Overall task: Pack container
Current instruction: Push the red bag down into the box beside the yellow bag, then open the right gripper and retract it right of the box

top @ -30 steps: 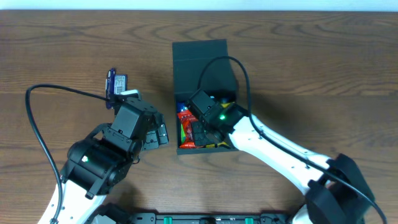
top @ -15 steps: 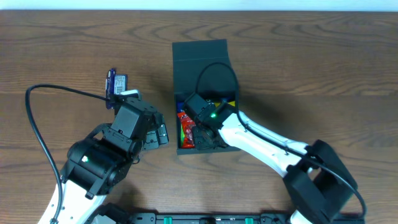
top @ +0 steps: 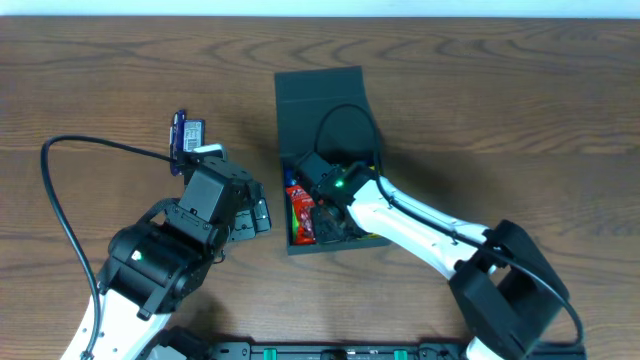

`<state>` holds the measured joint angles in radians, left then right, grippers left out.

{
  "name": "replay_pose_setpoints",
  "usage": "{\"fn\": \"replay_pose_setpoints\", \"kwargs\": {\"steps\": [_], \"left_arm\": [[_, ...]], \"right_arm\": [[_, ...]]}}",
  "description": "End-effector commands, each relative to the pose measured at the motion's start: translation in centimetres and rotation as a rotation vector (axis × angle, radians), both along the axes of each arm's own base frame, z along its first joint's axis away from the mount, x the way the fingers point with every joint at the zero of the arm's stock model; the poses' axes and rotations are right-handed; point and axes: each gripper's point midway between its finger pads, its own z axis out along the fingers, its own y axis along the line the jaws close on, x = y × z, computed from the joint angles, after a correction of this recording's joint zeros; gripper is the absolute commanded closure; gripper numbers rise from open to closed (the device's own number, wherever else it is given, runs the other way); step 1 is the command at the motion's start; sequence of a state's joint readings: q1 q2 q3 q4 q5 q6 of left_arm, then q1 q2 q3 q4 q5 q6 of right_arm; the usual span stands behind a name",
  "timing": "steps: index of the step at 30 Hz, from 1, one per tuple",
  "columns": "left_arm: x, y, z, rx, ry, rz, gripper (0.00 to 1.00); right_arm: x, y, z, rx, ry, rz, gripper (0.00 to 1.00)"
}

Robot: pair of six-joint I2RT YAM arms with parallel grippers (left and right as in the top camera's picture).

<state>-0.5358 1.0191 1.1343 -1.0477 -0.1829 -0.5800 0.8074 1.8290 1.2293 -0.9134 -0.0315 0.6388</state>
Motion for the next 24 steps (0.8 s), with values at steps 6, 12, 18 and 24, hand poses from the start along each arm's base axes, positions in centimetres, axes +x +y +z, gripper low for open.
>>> {"fn": "replay_pose_setpoints", "kwargs": {"steps": [6,12,18,24], "left_arm": [[0.2,-0.1,0.7,-0.014,-0.013,0.009,0.05],[0.2,-0.1,0.7,-0.014,-0.013,0.009,0.05],[0.2,-0.1,0.7,-0.014,-0.013,0.009,0.05],[0.2,-0.1,0.7,-0.014,-0.013,0.009,0.05]], "right_arm": [[1.4,1.1,8.1,0.181,-0.172,0.010,0.99],[1.6,0.3,13.3,0.271,-0.301,0.039,0.99],[1.5,-1.9,17.6,0.325,-0.413,0.016,0.95],[1.2,-5.7,20.6,0.300,-0.521,-0.053,0.34]]}}
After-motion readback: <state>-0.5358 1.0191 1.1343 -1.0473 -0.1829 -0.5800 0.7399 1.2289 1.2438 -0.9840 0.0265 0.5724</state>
